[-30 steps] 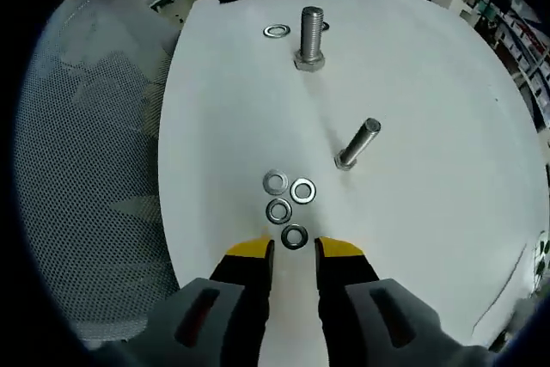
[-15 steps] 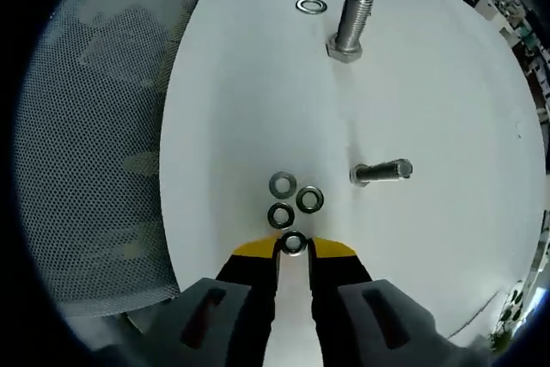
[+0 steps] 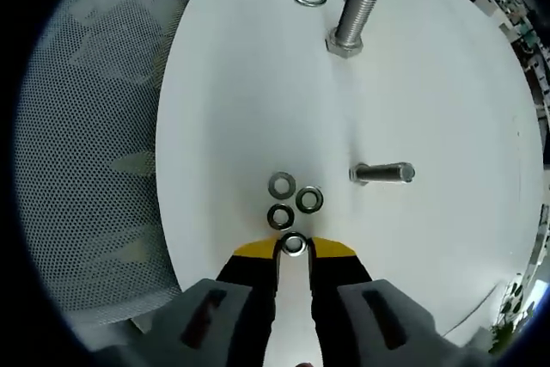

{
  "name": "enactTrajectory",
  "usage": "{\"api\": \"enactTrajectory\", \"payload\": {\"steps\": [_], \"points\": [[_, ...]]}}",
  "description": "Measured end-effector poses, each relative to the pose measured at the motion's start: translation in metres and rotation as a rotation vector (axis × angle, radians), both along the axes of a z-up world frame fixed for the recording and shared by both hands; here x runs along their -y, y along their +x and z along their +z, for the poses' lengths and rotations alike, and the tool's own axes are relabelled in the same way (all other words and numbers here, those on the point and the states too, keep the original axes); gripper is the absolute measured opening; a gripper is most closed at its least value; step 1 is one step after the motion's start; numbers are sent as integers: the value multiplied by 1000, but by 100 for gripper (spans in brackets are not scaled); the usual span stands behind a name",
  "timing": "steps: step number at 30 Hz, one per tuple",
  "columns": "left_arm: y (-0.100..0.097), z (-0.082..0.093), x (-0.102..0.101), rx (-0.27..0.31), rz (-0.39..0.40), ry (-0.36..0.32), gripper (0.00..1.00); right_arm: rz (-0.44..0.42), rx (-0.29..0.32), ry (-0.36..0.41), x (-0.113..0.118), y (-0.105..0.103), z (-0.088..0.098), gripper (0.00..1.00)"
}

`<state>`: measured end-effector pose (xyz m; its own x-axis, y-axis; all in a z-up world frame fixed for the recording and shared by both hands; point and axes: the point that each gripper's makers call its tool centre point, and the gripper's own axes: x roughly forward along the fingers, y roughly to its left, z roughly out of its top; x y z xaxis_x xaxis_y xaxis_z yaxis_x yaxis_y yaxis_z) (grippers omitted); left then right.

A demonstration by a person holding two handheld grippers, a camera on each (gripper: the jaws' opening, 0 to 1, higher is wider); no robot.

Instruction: Place the washer onto the threaded stud by aligning its center hole with the stud, sliding it down to the base, and recovering from edge contact or off-axis alignment until the washer reaches the visible bottom stop.

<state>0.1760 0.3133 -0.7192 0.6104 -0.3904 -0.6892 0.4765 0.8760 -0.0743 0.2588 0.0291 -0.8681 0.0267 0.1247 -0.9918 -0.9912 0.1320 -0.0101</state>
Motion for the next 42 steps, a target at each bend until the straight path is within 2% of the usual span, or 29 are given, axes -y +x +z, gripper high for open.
{"api": "enactTrajectory", "payload": {"steps": [4, 9, 13, 28, 42], "points": [[0, 0, 0, -1, -1, 0, 28, -37, 33, 59, 0, -1, -2, 14], [0, 0, 0, 1, -2, 2, 28, -89, 28, 118, 1, 2, -3, 14], [0, 0, 0, 0, -1, 0, 28, -69, 35, 112, -1, 1, -3, 14], [1, 0, -1, -2, 2, 5, 28, -125, 28, 126, -2, 1, -2, 14], [2, 0, -2, 3, 11, 8, 28, -143, 35, 131, -1, 1, -2, 14]]}}
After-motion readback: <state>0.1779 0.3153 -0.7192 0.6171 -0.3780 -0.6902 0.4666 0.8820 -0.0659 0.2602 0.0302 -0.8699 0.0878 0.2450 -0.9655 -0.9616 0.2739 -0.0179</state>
